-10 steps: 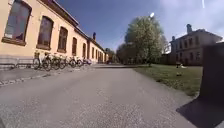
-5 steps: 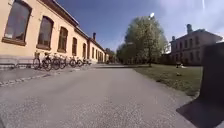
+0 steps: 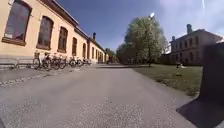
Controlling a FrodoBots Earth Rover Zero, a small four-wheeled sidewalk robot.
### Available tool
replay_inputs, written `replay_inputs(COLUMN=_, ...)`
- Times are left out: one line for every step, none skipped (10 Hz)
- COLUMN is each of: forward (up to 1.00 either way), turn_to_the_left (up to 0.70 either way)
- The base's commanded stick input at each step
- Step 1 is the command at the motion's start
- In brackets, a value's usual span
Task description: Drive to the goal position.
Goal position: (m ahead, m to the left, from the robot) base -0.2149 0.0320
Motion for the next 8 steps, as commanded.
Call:
replay_inputs(forward=0.0, turn_to_the_left=0.45)
replay_inputs(forward=0.0, turn_to_the_left=0.45)
replay_inputs(forward=0.0, turn_to_the_left=0.45)
replay_inputs(forward=0.0, turn_to_the_left=0.45)
replay_inputs(forward=0.0, turn_to_the_left=0.45)
replay_inputs(forward=0.0, turn_to_the_left=0.45)
replay_inputs(forward=0.0, turn_to_the_left=0.45)
replay_inputs(forward=0.0, turn_to_the_left=0.45)
